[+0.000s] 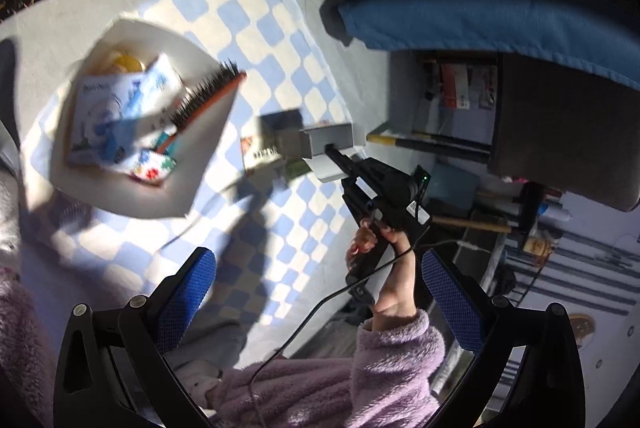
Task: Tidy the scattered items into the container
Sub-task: 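Reach the right gripper to the black lidded box on the cloth, then grasp the black box with the right gripper and lift it, then lower the black box into the white box and open the right gripper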
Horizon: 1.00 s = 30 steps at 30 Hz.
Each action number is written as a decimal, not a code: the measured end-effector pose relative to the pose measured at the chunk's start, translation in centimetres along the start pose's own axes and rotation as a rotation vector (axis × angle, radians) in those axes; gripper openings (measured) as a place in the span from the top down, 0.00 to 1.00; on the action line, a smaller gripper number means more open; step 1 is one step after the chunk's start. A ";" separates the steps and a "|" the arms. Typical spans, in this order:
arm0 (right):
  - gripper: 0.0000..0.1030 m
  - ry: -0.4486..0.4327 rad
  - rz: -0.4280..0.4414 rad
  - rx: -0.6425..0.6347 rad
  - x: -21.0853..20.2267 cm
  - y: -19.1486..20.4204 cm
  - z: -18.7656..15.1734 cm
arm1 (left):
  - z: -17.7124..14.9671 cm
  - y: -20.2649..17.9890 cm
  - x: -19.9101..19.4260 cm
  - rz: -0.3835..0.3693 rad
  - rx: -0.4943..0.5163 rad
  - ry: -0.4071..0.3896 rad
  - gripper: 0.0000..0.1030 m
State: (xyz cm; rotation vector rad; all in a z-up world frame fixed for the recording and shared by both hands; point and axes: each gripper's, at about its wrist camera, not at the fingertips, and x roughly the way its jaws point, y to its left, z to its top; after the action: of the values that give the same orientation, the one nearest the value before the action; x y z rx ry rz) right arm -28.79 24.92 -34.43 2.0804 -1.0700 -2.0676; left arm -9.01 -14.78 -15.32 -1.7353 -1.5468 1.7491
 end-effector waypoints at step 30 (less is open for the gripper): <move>0.96 0.178 0.480 -0.182 -6.9 9.1 -16.9 | 0.5 0.3 -0.9 0.050 0.118 -0.140 0.74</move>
State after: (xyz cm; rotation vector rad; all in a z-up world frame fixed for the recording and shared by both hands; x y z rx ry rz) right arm -17.05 13.73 -22.04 1.6768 -1.1610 -1.6490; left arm -9.05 -15.85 -15.19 -1.6407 -1.4317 1.9815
